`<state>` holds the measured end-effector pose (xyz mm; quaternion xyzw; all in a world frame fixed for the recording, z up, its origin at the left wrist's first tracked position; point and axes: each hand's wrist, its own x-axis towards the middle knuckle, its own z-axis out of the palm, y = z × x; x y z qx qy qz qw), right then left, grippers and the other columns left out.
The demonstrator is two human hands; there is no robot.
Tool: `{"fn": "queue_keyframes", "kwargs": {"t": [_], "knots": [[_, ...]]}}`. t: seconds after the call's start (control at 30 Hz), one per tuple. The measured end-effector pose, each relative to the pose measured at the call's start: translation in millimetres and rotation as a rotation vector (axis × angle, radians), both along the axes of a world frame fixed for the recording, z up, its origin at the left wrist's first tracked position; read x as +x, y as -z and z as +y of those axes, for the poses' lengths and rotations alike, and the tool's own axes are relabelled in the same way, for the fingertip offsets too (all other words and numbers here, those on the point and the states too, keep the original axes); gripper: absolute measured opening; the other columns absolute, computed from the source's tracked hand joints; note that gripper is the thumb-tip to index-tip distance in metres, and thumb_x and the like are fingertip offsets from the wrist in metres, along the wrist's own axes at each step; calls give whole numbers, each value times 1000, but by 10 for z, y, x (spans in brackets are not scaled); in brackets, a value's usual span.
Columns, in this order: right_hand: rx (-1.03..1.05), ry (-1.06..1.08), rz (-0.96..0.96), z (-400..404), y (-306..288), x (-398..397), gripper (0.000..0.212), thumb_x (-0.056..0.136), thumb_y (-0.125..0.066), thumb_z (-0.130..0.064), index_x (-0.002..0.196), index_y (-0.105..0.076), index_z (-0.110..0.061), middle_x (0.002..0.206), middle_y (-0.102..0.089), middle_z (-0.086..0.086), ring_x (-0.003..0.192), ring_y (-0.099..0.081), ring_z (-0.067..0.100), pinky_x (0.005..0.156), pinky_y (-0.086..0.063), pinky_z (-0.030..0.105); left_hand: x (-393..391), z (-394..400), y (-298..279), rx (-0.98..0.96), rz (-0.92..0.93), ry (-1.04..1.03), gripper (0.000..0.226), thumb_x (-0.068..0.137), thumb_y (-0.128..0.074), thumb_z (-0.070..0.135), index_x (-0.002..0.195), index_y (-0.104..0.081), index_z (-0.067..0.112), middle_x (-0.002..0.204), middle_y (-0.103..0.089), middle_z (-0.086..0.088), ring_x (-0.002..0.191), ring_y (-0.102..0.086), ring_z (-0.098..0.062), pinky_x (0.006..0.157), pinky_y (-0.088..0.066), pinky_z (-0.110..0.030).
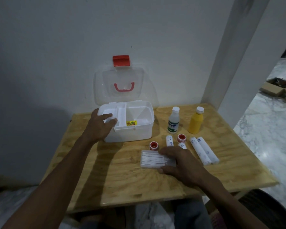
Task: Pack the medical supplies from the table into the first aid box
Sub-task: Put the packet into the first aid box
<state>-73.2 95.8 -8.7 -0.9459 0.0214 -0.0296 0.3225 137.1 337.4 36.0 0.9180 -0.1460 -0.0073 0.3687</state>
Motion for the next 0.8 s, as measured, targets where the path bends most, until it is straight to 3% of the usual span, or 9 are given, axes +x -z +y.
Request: {"fn": "queue_keyframes", "kwargs": {"t": [0.1,0.27,0.43,0.6,0.8], "knots": [[-1,1,2,8,-6,6,56,79,-74,-45,131,-52,-35,131,-53,-15,111,-46,0,88,-36,12,-1,5,-3,5,7,4,45,92,-60,39,130,-61,15,155,-30,-9,138,-35,-30,113,-28,-40],[-16,-33,-26,30,-72,-38,56,81,-70,-50,132,-49,-38,127,-48,-23,109,-43,-8,83,-34,2,-13,1,-14,-5,13,-1,45,93,-59,39,131,-60,15,154,-30,-8,135,-37,-30,111,-30,-39],[101,-63,-167,51,-581,81,60,74,-68,-54,128,-58,-31,127,-55,-20,116,-47,-11,94,-33,1,-26,-22,-4,-14,7,-23,45,94,-57,38,133,-58,15,155,-29,-6,135,-38,-29,110,-34,-40],[-37,1,-311,-27,-1011,680,56,78,-77,-40,128,-62,-21,129,-62,-6,118,-54,8,96,-36,16,-16,-19,9,-16,-4,-14,47,94,-57,40,133,-58,15,155,-27,-5,135,-38,-28,108,-34,-38],[-270,-21,-212,-106,-1061,1398,59,82,-74,-35,133,-56,-11,137,-57,7,123,-49,24,98,-36,29,23,5,40,-11,-31,4,48,93,-57,41,133,-58,15,157,-25,-4,138,-35,-27,112,-31,-38]]}}
